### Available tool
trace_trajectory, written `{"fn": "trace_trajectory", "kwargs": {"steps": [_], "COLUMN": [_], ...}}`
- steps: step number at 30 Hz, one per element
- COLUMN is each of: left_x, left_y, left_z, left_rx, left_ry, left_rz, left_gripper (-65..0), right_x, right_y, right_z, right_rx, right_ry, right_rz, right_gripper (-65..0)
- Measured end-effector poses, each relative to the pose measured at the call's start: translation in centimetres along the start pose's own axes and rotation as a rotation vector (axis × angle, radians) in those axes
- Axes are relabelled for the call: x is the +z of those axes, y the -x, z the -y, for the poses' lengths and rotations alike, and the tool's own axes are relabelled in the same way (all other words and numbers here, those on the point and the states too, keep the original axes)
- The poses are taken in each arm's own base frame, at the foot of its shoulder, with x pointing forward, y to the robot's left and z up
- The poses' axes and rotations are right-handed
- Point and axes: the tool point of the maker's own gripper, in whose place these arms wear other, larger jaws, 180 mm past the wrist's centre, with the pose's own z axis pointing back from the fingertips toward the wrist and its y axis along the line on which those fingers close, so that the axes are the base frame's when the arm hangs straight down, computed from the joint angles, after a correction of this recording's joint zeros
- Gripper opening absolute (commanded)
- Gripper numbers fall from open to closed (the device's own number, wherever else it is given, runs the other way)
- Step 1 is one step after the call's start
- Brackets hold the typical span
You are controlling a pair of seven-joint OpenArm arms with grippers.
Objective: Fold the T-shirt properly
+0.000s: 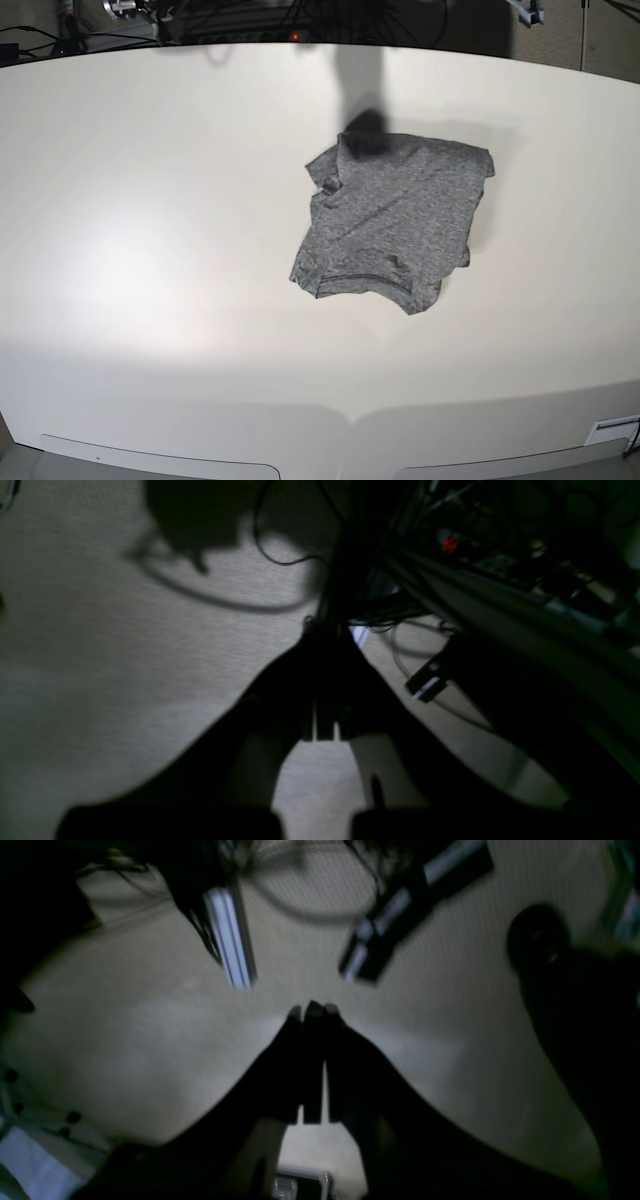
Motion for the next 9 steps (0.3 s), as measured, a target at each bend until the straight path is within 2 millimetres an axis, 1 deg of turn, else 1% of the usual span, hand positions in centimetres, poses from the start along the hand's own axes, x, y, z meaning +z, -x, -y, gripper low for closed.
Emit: {"fn": "trace_trajectory", "kwargs": {"steps": [2, 4, 9], "left_x": [-0.5, -0.9, -1.2], "left_y": [-0.1, -0.4, -0.3], "left_z": [1.5, 2.4, 3.7], "left_rx": [0.005, 0.007, 0.015], "left_ry": [0.025, 0.039, 0.056], "left_rz": [0.002, 0.007, 0.011], "left_gripper": [-65.0, -65.0, -65.0], "right_x": [-0.2, -0.4, -0.5], "right_y": [-1.0, -1.3, -1.1], "right_z": [-1.1, -1.7, -1.8], "right_rx": [0.019, 0.031, 0.034], "right_ry": [-0.011, -0.016, -0.005], "right_rz": [0.011, 0.011, 0.001], "right_gripper": [-65.0, -65.0, -65.0]}}
